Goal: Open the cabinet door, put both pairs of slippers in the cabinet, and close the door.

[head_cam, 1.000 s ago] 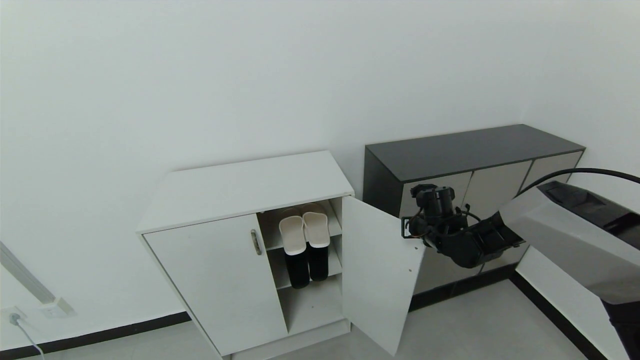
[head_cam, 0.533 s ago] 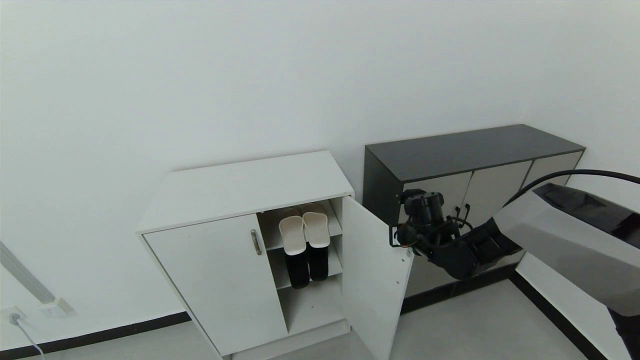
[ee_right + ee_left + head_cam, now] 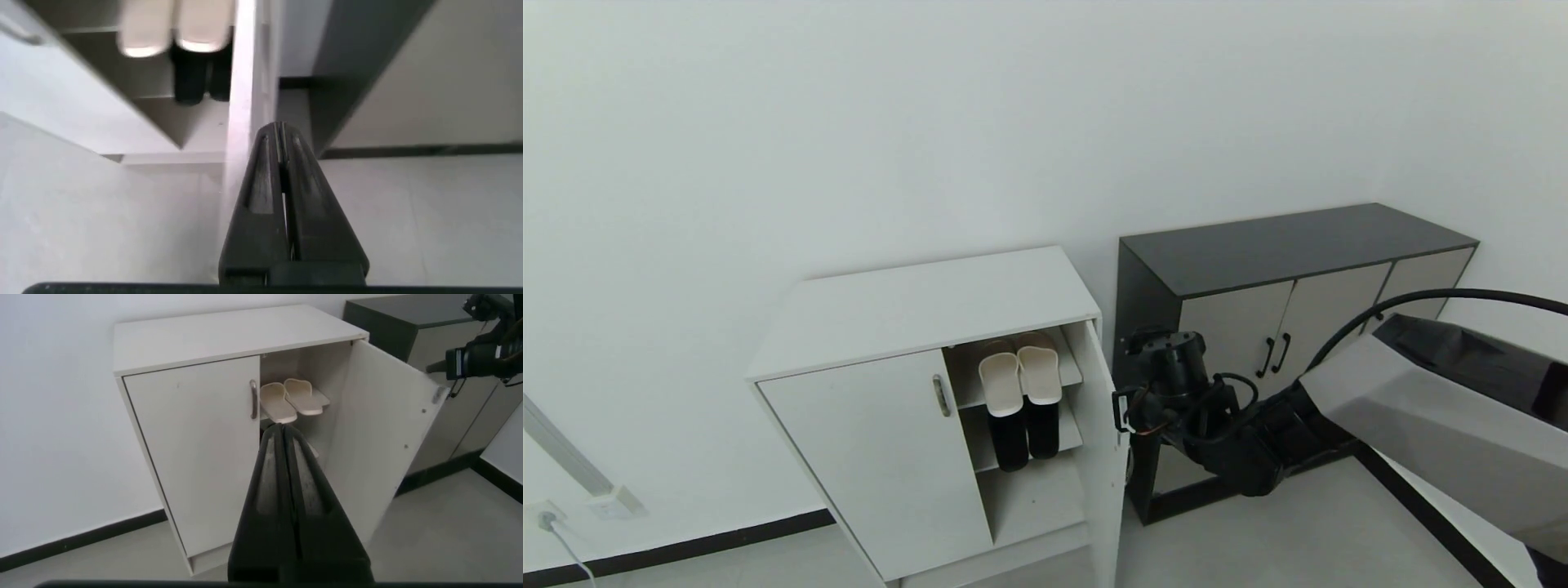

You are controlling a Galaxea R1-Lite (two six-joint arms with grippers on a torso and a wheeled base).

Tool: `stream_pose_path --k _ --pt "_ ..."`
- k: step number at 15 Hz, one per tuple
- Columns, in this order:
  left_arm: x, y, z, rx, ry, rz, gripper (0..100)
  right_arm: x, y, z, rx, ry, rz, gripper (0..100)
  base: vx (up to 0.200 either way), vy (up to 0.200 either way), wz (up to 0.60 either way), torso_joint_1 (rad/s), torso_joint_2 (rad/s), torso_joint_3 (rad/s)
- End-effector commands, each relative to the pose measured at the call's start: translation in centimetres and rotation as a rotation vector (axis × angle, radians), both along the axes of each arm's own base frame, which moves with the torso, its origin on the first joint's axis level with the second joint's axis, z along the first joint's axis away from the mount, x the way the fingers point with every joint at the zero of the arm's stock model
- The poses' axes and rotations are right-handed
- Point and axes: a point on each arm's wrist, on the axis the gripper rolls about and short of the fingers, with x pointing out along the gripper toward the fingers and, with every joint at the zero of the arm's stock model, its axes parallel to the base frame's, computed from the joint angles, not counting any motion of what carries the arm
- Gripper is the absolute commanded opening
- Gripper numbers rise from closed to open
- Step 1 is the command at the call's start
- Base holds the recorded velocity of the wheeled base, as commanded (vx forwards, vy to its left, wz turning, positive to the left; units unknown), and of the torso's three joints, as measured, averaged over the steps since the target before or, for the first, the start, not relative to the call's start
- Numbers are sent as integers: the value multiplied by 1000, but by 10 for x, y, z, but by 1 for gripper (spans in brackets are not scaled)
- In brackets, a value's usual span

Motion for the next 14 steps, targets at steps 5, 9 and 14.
stream_pose_path --k 5,9,14 --pt "0 0 0 0 1 0 0 -18 -5 19 9 -77 49 0 0 0 0 0 0 0" --pt "0 0 0 0 1 0 0 -18 -5 18 -9 -81 54 0 0 0 0 0 0 0" --pt "0 0 0 0 1 0 0 -21 -4 15 -17 -70 59 0 0 0 600 1 -3 0"
